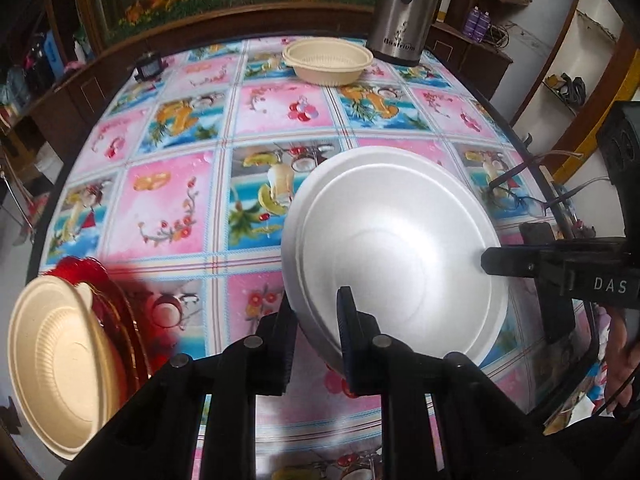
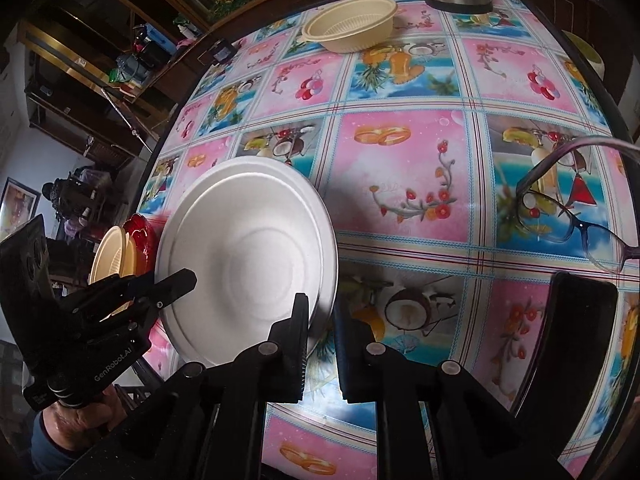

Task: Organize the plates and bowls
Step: 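Lift the white bowl with both tools toward the plate stack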

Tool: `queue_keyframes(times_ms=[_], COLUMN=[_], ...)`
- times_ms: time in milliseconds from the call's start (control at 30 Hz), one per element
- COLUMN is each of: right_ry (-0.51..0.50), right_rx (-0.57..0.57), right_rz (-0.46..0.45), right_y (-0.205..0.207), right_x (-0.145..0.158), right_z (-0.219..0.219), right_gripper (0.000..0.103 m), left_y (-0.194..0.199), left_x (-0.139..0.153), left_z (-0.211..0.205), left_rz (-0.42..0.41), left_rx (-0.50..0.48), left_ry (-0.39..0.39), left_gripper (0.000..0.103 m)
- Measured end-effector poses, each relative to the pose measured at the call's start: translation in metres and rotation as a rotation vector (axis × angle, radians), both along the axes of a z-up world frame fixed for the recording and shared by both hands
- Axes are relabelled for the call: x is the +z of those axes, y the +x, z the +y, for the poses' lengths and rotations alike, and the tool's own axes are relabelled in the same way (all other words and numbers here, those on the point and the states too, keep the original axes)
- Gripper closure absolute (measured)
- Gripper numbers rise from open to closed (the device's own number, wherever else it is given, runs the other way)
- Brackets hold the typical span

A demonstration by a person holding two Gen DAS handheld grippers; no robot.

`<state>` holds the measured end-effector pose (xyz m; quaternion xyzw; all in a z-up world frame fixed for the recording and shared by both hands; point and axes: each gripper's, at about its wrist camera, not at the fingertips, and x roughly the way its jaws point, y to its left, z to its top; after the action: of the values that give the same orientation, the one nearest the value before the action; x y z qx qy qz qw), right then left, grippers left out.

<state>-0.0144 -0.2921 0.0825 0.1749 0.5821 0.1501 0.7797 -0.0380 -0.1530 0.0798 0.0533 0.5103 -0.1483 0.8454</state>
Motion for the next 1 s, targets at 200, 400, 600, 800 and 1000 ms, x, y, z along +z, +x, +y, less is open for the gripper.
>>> queue_keyframes(times_ms=[200, 400, 600, 800, 1000], right_ry=[0.009, 0.012, 0.014, 0.018, 0.021], right_rx=[0.004, 0.010, 0.023, 0.042, 0.072], right_rz=[-0.011, -0.026, -0.041, -0.056, -0.079], right_y=[-0.002, -0.002, 0.000, 0.002, 0.006], right_x=[0.005, 0.011, 0.017, 0.025, 0.035], right_z=[0.005, 0.011, 0.018, 0.028, 0.043], right_gripper=[0.089, 0.089, 0.089, 0.089, 0.089], left_y=[-0.003, -0.007, -0.011, -0.016, -0.022], left_x=[0.010, 0.017, 0.024, 0.031, 0.041], left_z=[0.002, 0.006, 0.013, 0.023, 0.037], left_rz=[-0.044, -0.072, -0.098, -0.125, -0.156], left_rx=[-0.001, 0.002, 0.014, 0.035, 0.066], left_ry=[0.027, 0.040, 0.049, 0.058, 0.063], left_gripper=[0.086, 0.086, 0.086, 0.086, 0.084])
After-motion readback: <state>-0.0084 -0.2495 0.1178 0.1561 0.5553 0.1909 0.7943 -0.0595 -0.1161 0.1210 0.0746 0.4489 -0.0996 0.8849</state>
